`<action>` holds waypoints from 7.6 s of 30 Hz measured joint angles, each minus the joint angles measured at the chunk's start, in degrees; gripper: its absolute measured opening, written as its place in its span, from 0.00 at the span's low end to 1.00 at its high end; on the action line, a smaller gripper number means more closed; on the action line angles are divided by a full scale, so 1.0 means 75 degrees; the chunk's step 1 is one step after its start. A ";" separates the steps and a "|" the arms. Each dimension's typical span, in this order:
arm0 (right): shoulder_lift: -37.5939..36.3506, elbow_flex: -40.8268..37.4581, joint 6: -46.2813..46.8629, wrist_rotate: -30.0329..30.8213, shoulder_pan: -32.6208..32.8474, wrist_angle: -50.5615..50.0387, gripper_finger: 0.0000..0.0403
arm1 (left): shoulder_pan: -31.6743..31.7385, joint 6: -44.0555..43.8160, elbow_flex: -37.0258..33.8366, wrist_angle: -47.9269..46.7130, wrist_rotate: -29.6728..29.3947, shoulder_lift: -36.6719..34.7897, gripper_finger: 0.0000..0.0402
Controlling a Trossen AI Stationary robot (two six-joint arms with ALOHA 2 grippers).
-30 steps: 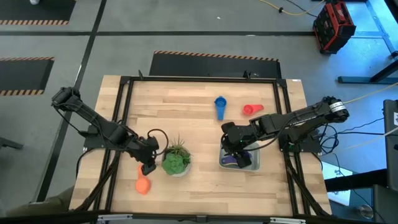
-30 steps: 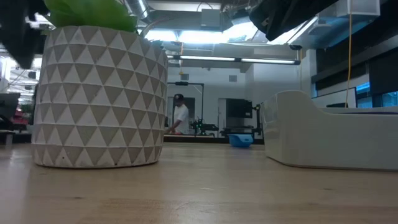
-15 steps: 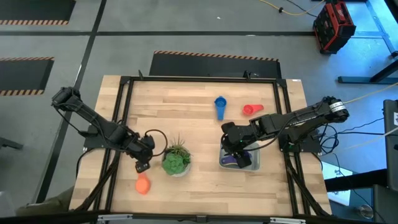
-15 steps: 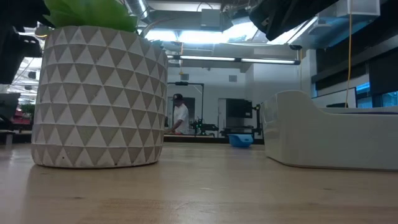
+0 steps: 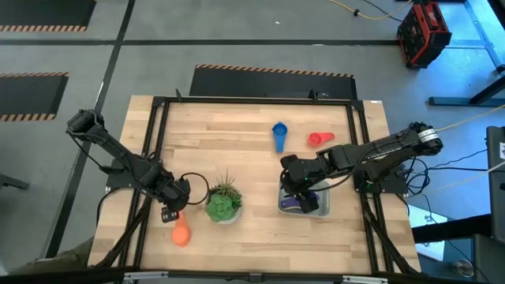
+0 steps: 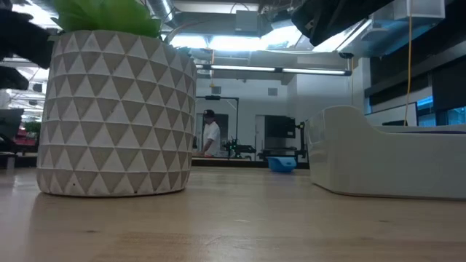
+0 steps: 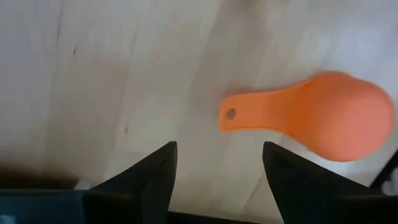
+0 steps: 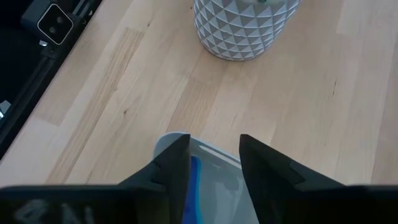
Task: Nest measuring cups in basket
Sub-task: Stack the orange measuring cup on top the blue measuring cup in the grey bin
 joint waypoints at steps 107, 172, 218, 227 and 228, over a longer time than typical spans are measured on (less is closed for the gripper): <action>-0.0006 0.0000 -0.0029 0.0003 0.0000 0.0015 0.35 | 0.1320 0.1358 -0.2362 0.3976 0.2187 0.0021 0.01; -0.0910 0.2507 0.0006 0.0002 -0.0874 -0.1460 0.35 | 0.1915 0.8939 0.1523 0.7626 -0.2026 -0.0082 0.00; 0.0009 0.2623 0.2166 -0.4339 -0.3542 -0.1367 0.35 | 0.1675 1.4402 0.1520 1.0577 -0.5259 0.1657 0.00; 0.0324 0.2620 0.2146 -0.4534 -0.2940 -0.1368 0.35 | 0.0997 1.4987 0.1520 1.0717 -0.5998 0.1655 0.00; 0.0349 0.2620 0.2126 -0.4529 -0.2836 -0.1372 0.35 | 0.0929 1.5019 0.1520 1.0720 -0.6037 0.1655 0.00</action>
